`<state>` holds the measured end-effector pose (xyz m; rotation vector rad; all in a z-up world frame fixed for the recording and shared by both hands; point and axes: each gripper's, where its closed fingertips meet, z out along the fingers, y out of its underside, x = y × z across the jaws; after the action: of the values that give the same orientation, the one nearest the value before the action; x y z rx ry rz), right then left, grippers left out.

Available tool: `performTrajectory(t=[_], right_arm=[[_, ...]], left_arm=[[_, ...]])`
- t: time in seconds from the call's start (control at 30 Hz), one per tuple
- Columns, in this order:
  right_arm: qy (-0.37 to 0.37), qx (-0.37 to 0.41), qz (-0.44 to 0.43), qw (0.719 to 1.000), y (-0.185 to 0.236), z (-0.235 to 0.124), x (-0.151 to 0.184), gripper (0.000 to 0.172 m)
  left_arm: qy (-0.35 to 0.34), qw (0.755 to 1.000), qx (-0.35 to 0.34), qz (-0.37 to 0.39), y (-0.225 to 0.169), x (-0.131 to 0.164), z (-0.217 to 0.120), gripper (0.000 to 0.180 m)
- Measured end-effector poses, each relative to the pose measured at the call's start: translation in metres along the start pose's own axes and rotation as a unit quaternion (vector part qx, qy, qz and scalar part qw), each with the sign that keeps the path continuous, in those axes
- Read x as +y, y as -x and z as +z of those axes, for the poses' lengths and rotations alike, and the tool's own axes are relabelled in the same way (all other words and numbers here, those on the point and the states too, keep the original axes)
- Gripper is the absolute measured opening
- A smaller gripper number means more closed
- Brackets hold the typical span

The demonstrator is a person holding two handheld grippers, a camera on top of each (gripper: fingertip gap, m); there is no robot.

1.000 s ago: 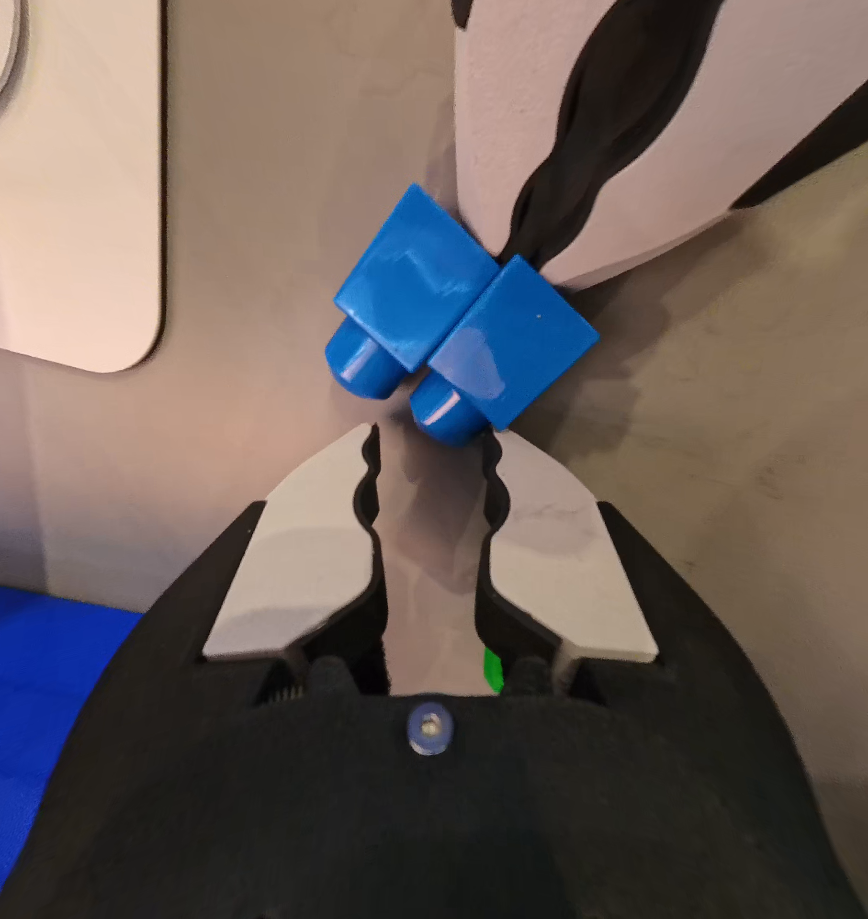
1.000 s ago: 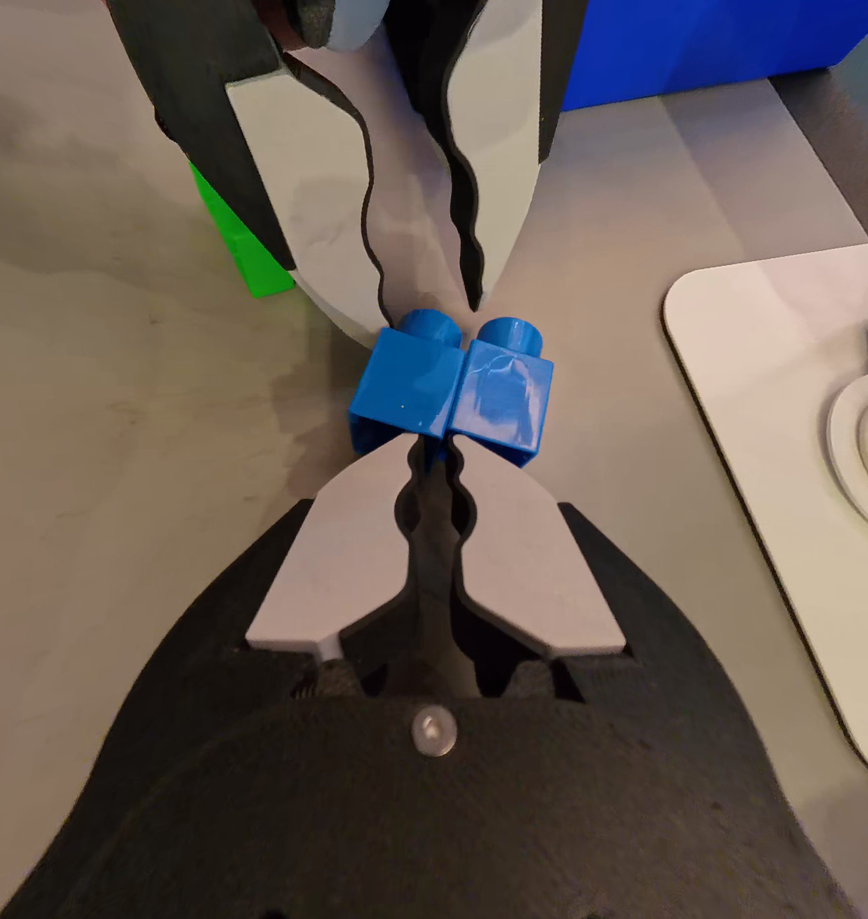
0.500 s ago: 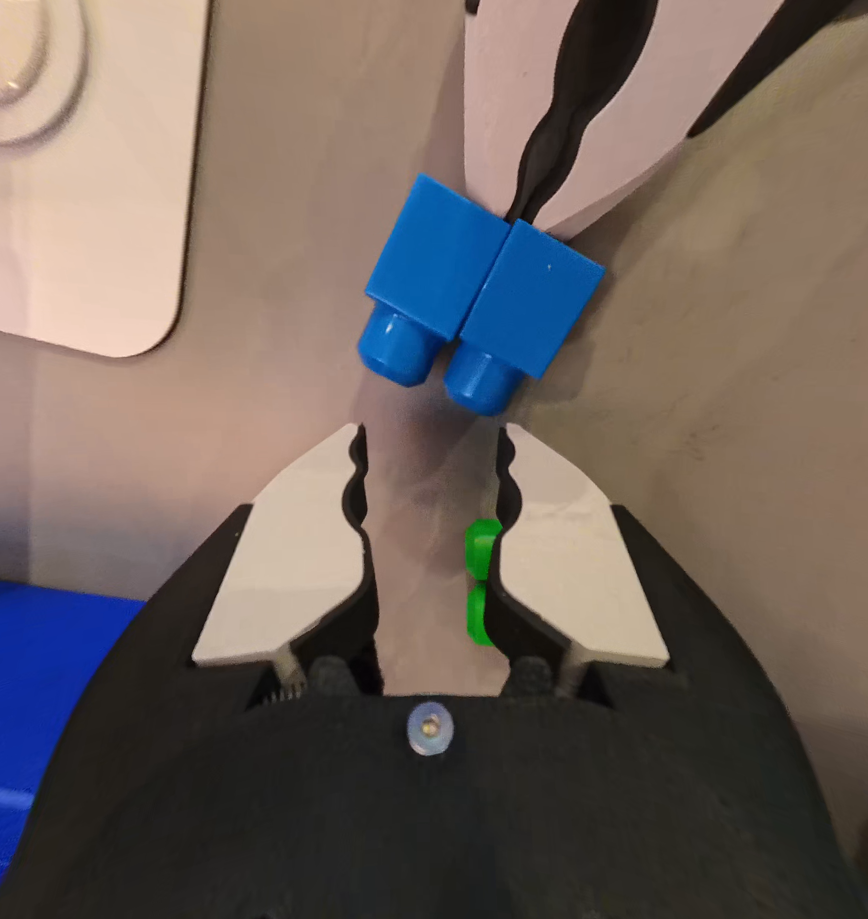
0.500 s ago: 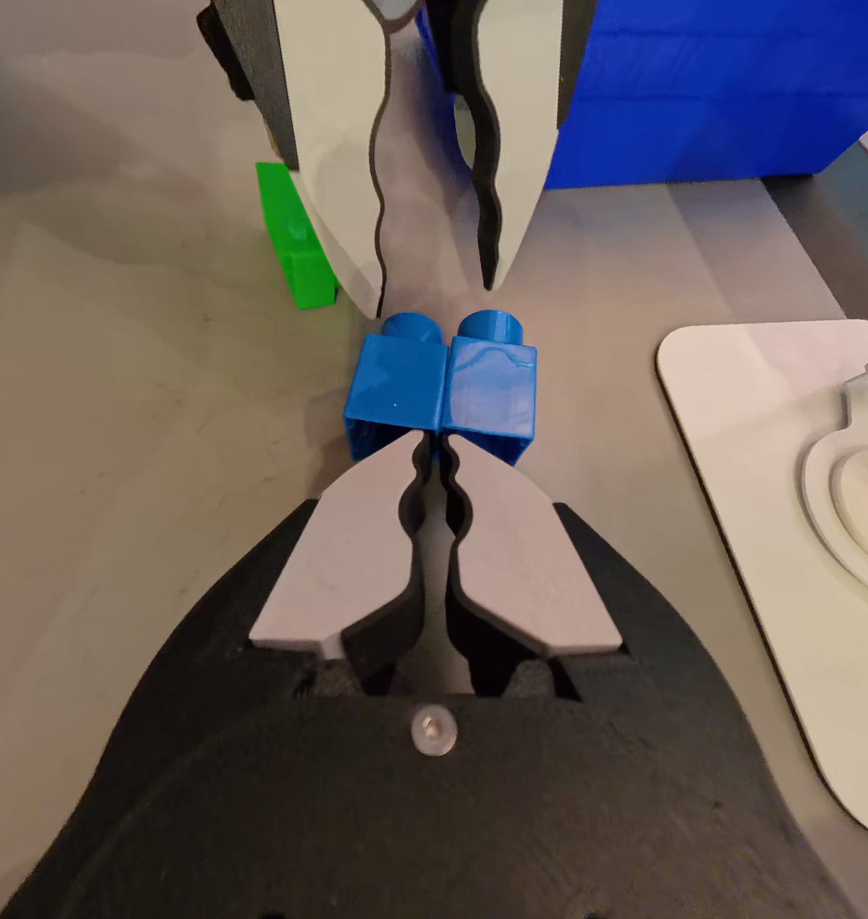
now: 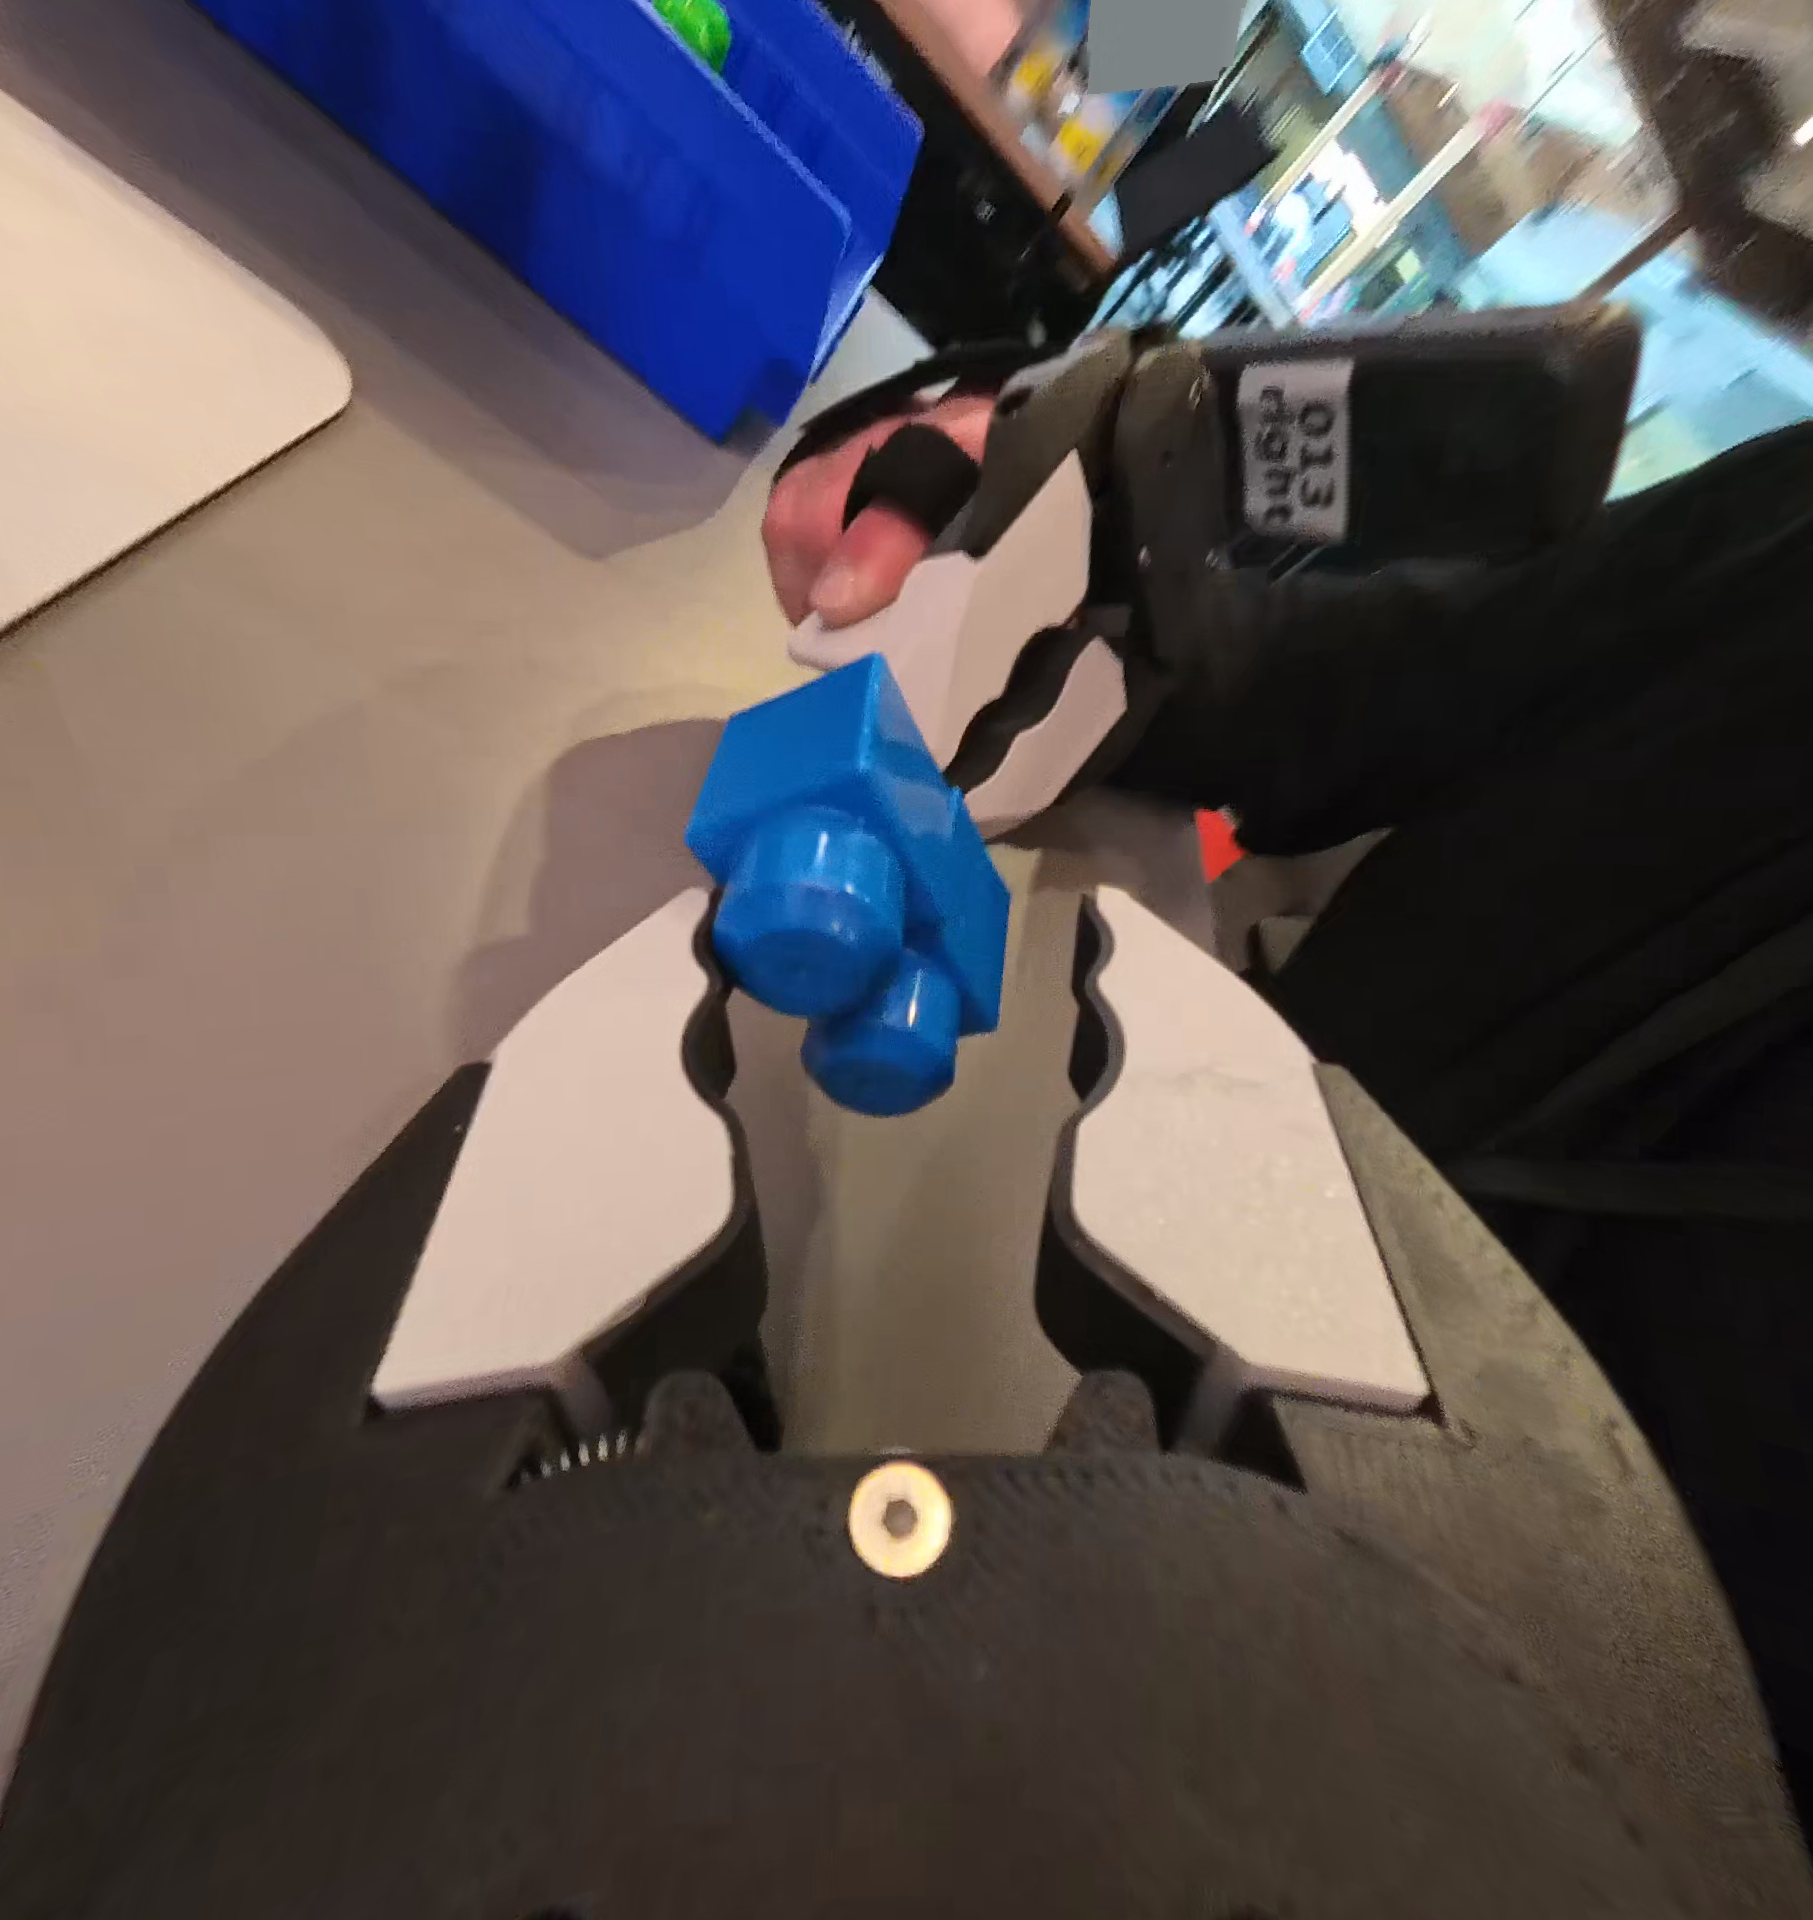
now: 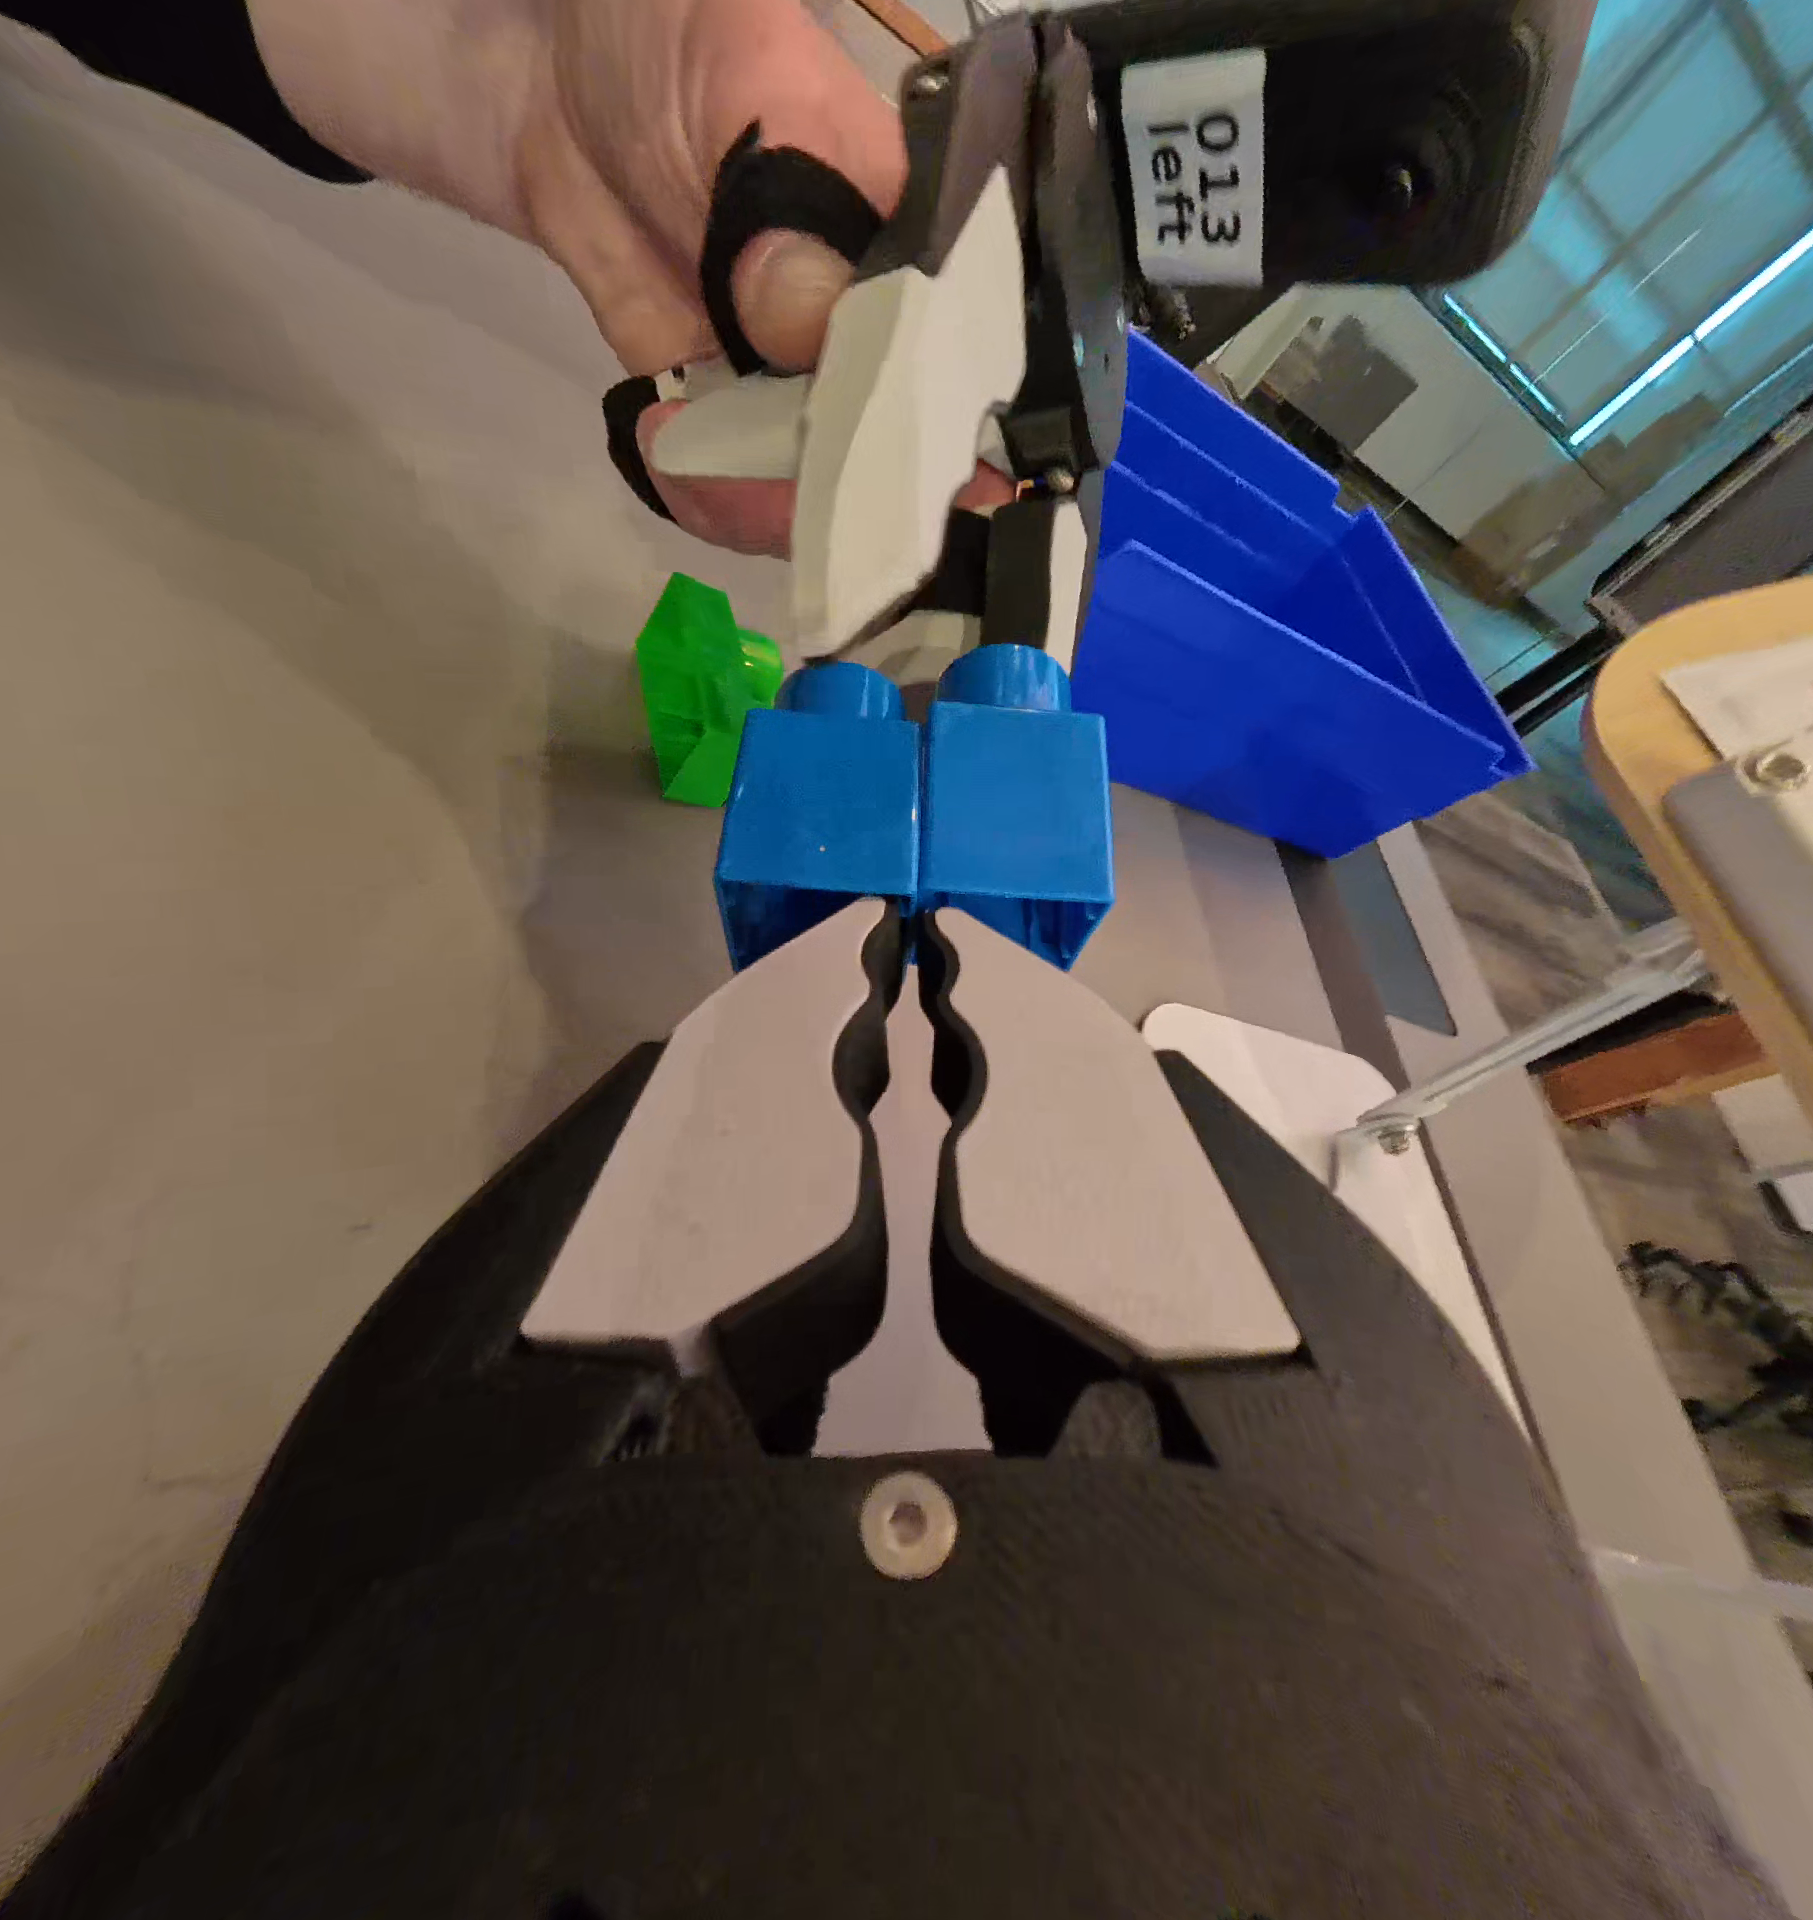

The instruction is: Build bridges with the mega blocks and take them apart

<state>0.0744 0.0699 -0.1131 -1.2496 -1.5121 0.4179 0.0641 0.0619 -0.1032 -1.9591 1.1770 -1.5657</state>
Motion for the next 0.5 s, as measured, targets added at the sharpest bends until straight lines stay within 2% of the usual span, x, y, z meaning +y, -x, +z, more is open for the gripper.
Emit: performTrajectory(t=[0.17, 0.4, 0.5], right_arm=[[-0.009, -0.001, -0.032, 0.999, 0.002, -0.003, -0.005, 0.003], [-0.026, 0.002, -0.042, 0.999, 0.003, -0.008, -0.014, 0.003], [-0.030, 0.005, -0.044, 0.999, 0.002, -0.008, -0.015, 0.003]], left_arm=[[-0.050, 0.996, 0.056, -0.038, -0.006, -0.008, -0.001, 0.057], [-0.083, 0.992, 0.078, -0.049, -0.009, -0.013, 0.002, 0.039], [-0.098, 0.990, 0.088, -0.052, -0.011, -0.015, 0.002, 0.038]])
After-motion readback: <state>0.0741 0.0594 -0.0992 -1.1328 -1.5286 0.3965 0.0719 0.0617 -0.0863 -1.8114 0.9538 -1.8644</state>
